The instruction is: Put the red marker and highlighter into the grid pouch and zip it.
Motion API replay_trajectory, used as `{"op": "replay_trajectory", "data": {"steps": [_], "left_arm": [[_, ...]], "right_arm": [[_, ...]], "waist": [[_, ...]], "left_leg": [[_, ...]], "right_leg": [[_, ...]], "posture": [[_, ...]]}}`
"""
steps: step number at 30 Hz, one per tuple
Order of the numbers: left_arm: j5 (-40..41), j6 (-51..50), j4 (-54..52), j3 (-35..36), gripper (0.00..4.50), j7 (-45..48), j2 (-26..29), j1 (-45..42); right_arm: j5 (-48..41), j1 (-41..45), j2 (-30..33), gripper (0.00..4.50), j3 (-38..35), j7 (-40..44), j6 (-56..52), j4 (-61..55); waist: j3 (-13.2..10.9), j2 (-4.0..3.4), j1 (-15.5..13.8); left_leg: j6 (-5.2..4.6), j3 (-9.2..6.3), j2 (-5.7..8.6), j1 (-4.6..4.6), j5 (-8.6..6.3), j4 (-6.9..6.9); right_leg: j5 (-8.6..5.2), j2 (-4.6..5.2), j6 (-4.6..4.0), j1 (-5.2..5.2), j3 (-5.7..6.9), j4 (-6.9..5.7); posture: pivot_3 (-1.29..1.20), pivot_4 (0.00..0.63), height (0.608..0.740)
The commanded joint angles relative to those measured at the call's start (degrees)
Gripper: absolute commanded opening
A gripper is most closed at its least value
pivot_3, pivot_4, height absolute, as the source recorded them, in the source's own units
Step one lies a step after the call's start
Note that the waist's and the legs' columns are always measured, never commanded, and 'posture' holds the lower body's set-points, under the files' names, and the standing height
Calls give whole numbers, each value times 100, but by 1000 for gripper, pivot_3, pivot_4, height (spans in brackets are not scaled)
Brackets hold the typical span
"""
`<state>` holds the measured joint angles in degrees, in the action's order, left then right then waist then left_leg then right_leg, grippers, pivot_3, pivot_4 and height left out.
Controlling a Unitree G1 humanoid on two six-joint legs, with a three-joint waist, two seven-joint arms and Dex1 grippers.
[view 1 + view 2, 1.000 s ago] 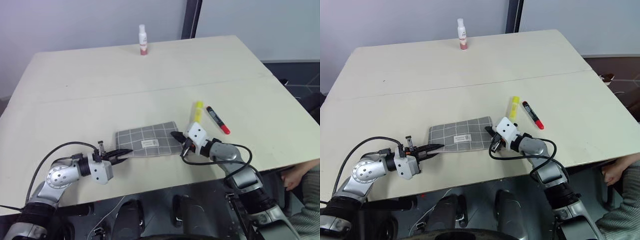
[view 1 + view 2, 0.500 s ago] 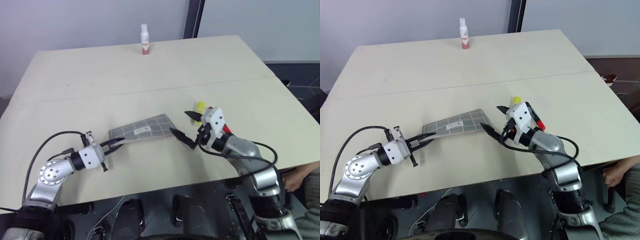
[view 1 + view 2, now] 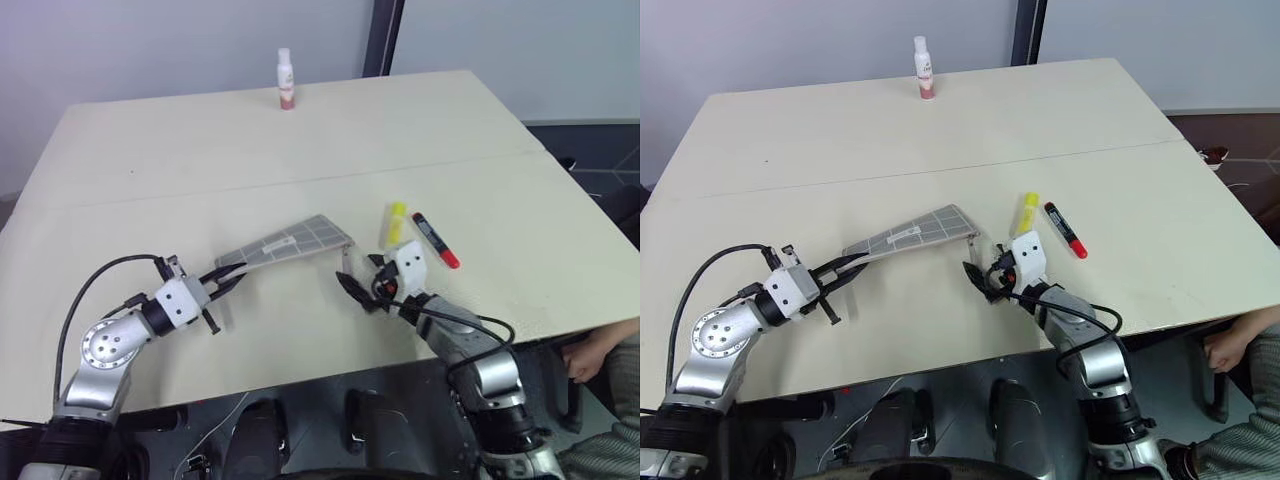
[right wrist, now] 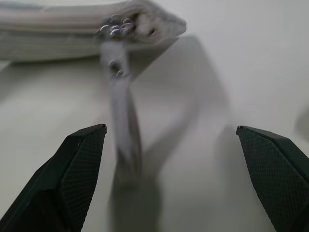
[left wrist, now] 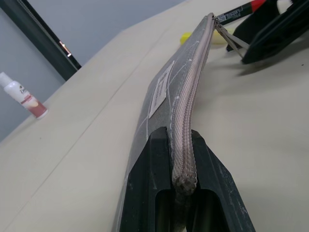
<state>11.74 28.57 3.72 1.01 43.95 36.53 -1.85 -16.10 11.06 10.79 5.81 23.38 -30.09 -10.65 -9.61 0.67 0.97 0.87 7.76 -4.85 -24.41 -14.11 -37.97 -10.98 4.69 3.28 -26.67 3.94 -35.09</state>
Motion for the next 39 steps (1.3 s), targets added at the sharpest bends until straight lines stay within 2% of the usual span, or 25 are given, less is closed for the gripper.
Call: {"op": "replay_trajectory", "data": {"steps": [1, 6, 8, 11, 14, 19, 26, 35, 39], "left_arm": [[-16, 136, -19, 162, 0, 34, 54, -100], [-136, 183, 40, 142, 0, -24, 19, -120], [-440, 255, 146, 138, 0, -219, -3, -181], [-710, 405, 318, 29, 0, -335, -69, -309], [-843, 478, 415, -129, 0, -345, -194, -490], [-1099, 510, 599, -269, 0, -510, -409, -732], [-1435, 648, 919, -454, 0, -683, -563, -1002], [-1727, 483, 1262, -675, 0, -1056, -1056, -1434], [-1752, 398, 1199, -708, 0, -1142, -1145, -1506]], "right_arm": [[-200, 295, -132, 3596, -54, 118, 70, 5], [-342, 507, 48, 1041, -46, 423, -158, -27], [-33, 611, 337, 66, 222, 590, -92, -5], [394, 984, 557, 66, 527, 647, 128, 282], [699, 1500, 519, 66, 641, 579, 343, 834], [1125, 1874, 395, 66, 1276, 917, 646, 1310], [1303, 2150, 119, 66, 1710, 1362, 904, 1349], [1599, 2466, -138, 66, 2107, 1807, 1433, 1806], [1688, 2504, -179, 66, 2026, 1815, 1507, 1919]], "waist": [[0, 0, -1], [0, 0, -18], [0, 0, -16], [0, 0, -12], [0, 0, 8], [0, 0, 3], [0, 1, 1], [1, 1, -7], [1, 1, -4]], "left_leg": [[0, 0, 0, 0, 0, 0], [-9, 1, 1, -5, 5, 0], [-10, 1, 1, -6, 6, 0], [-10, 2, 2, -3, 6, 0], [-6, 3, 2, -1, 5, -1], [-12, 3, 1, -4, 9, 4], [-14, 10, 2, -5, 10, -1], [-13, 8, 4, -4, 11, -5], [-13, 7, 4, -4, 11, -4]], "right_leg": [[2, -1, -3, 0, 0, 0], [2, 3, -4, 1, 0, 3], [2, 3, -4, 0, 0, 3], [3, 4, -5, 0, 0, 2], [2, -2, -2, -1, 0, 0], [6, -8, -11, -4, 3, -1], [4, -6, -4, -1, 3, -5], [5, -4, -5, 1, 3, -9], [6, -6, -3, 0, 4, -12]], "posture": [[0, 150, 740], [0, 150, 740], [0, 150, 740], [0, 150, 740], [0, 150, 740], [0, 150, 740], [0, 150, 740], [0, 150, 740], [0, 150, 740]]}}
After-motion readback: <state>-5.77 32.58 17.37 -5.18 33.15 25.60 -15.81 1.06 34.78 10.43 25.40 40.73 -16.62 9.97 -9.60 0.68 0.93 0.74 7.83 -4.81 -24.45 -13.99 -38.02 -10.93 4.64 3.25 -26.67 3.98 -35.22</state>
